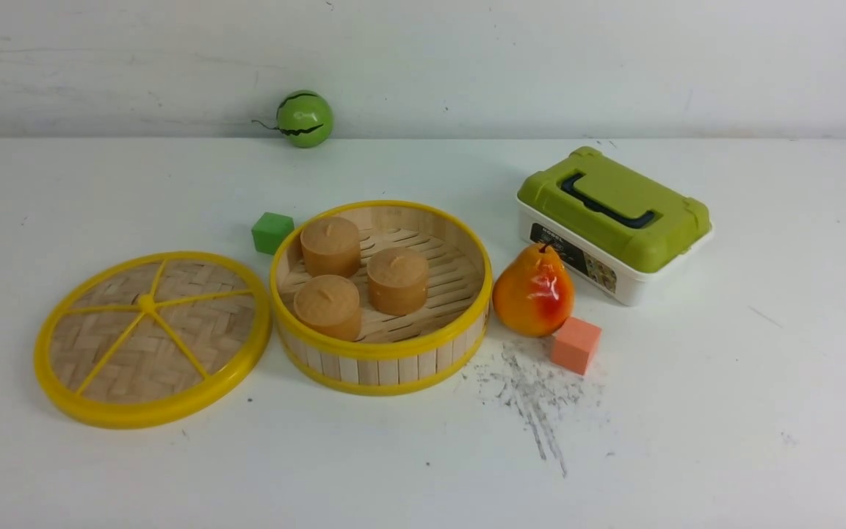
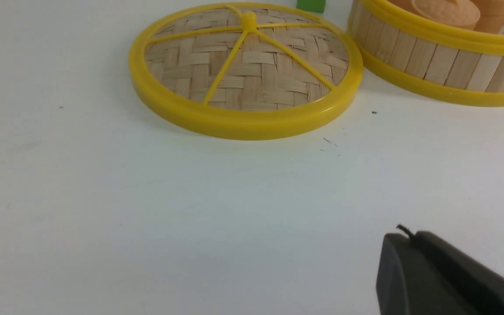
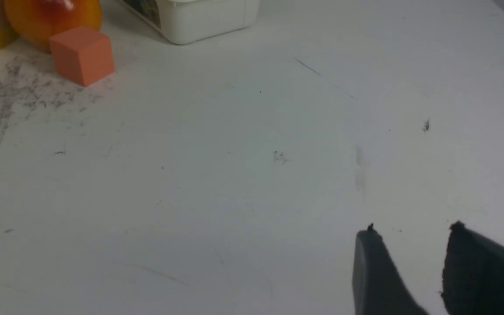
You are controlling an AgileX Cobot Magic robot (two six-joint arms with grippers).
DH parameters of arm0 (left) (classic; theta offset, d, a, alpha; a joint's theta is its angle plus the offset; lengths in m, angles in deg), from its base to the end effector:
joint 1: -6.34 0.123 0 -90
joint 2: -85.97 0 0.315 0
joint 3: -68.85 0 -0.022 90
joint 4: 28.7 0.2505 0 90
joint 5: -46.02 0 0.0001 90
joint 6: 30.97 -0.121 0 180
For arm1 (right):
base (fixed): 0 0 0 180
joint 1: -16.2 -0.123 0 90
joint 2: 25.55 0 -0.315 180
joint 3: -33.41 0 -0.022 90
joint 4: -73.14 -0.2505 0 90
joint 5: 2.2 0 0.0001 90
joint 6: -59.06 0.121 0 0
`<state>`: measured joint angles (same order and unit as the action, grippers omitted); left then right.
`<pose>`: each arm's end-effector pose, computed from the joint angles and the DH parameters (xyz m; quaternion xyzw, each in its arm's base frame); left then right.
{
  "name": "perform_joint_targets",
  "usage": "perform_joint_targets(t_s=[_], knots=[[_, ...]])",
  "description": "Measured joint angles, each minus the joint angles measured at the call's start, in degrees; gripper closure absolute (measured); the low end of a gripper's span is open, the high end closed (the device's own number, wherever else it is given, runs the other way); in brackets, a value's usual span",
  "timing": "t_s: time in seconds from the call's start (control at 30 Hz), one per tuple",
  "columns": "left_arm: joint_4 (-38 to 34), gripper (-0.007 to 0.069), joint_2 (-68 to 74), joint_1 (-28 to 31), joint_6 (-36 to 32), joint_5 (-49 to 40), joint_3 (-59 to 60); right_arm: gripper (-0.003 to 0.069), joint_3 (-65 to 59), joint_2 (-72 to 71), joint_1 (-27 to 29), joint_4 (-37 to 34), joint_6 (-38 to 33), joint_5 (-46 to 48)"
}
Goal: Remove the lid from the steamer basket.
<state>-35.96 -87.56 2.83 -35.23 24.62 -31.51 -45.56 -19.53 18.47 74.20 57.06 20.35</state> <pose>0.0503 -0.0087 0.1613 0.0207 0.8053 -0.0496 0.5904 0.0496 -0.0028 0.1633 -0.0029 0.8066 -0.0299 0.5903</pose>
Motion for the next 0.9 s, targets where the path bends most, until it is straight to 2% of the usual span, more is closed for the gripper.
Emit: perform_joint_targets(t_s=[0.9], knots=[[0.0,0.0616,0.0,0.0,0.0,-0.2,0.0,0.0419,0.0,0.0,0.0,0.0,0.0,0.0]])
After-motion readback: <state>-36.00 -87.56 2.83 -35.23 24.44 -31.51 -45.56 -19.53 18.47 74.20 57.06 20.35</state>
